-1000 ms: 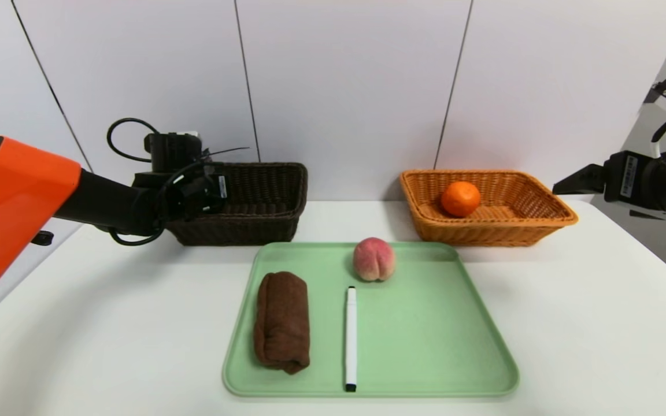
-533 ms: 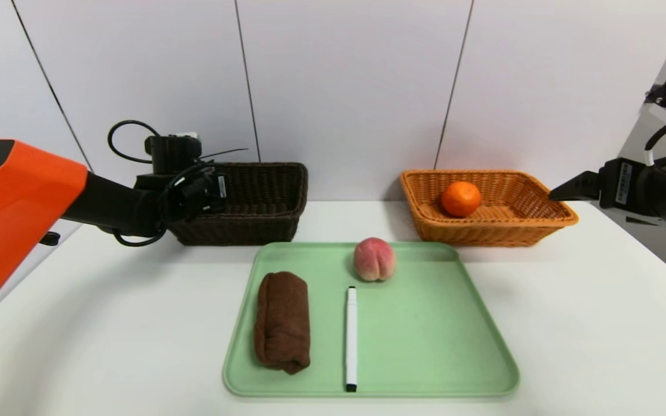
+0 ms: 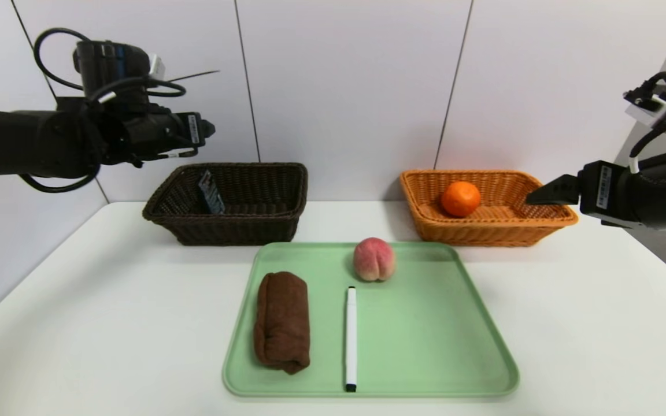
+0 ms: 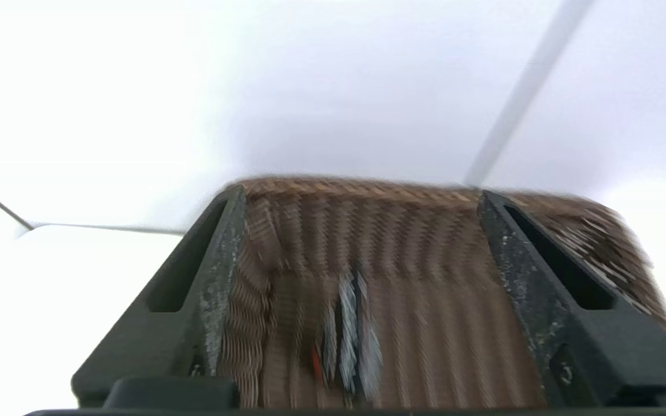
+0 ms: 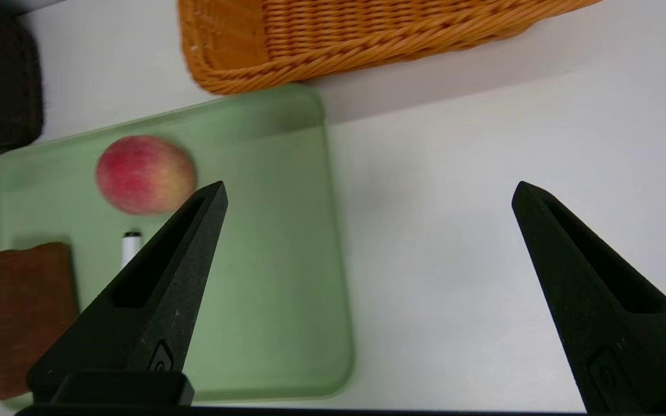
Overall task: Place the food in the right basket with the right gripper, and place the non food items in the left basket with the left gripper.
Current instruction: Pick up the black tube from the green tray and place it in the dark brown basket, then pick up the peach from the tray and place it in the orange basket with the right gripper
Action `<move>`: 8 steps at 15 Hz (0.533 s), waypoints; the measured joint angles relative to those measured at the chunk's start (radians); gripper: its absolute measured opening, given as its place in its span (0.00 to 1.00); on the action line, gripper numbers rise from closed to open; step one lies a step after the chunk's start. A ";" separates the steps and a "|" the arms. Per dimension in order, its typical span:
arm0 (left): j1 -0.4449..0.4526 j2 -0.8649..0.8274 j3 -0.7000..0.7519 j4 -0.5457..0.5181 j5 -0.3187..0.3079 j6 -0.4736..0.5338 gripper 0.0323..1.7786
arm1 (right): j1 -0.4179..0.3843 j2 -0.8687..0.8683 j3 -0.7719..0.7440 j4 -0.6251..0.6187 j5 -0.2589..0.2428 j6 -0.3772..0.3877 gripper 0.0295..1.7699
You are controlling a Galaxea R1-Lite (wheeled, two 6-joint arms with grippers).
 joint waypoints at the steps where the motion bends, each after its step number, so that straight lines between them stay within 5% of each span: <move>1: -0.003 -0.056 0.027 0.056 -0.022 -0.002 0.83 | 0.038 0.008 -0.021 0.016 0.001 0.040 0.96; 8: -0.006 -0.457 0.519 0.151 -0.127 -0.003 0.90 | 0.200 0.204 -0.253 0.202 -0.005 0.182 0.96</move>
